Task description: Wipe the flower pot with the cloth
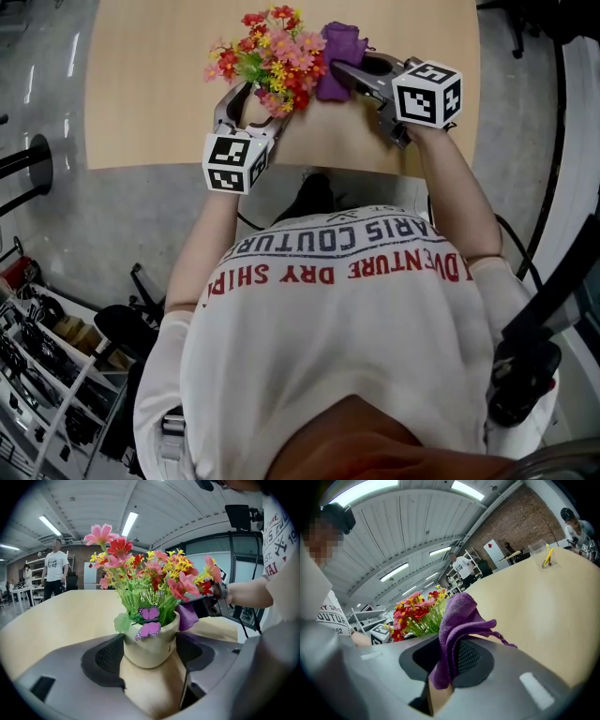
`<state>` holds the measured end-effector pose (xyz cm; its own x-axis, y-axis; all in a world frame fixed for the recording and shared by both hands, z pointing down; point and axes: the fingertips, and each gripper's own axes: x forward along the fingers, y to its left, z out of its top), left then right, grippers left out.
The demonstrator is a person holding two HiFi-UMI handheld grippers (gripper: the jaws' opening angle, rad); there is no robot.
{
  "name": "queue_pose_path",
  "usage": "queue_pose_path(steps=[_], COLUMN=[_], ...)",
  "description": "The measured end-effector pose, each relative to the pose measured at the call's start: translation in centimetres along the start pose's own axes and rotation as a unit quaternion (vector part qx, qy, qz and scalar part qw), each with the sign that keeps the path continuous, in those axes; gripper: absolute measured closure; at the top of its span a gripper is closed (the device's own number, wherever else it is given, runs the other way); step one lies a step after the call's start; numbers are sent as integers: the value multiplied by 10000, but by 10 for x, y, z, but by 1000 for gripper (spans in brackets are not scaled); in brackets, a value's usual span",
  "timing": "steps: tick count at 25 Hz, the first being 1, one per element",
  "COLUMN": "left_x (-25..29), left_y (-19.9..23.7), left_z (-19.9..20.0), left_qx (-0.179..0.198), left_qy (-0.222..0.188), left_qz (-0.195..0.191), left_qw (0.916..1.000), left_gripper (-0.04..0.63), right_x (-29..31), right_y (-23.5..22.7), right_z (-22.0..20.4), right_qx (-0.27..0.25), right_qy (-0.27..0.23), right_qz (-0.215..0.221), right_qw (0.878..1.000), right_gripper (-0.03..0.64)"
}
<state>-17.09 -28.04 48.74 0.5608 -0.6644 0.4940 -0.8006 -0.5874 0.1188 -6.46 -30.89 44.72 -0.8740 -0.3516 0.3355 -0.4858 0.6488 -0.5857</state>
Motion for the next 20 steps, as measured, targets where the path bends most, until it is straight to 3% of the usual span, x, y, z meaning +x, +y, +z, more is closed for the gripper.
queue_pose_path(steps=[4, 10, 20], left_x=[-1, -3, 5], left_y=[1, -3, 7], left_z=[0, 7, -8], left_qx=[48, 65, 161], left_qy=[-13, -14, 24], left_qz=[-93, -161, -267], left_qw=[9999, 9998, 9995], left_gripper=[245, 245, 245], right_x=[11, 16, 46], right_y=[4, -1, -46], right_z=[-1, -3, -41], right_qx=[-72, -255, -736], right_qy=[196, 572, 1726], right_qz=[264, 200, -763], right_qw=[9994, 9978, 9793], right_gripper=[568, 568, 568])
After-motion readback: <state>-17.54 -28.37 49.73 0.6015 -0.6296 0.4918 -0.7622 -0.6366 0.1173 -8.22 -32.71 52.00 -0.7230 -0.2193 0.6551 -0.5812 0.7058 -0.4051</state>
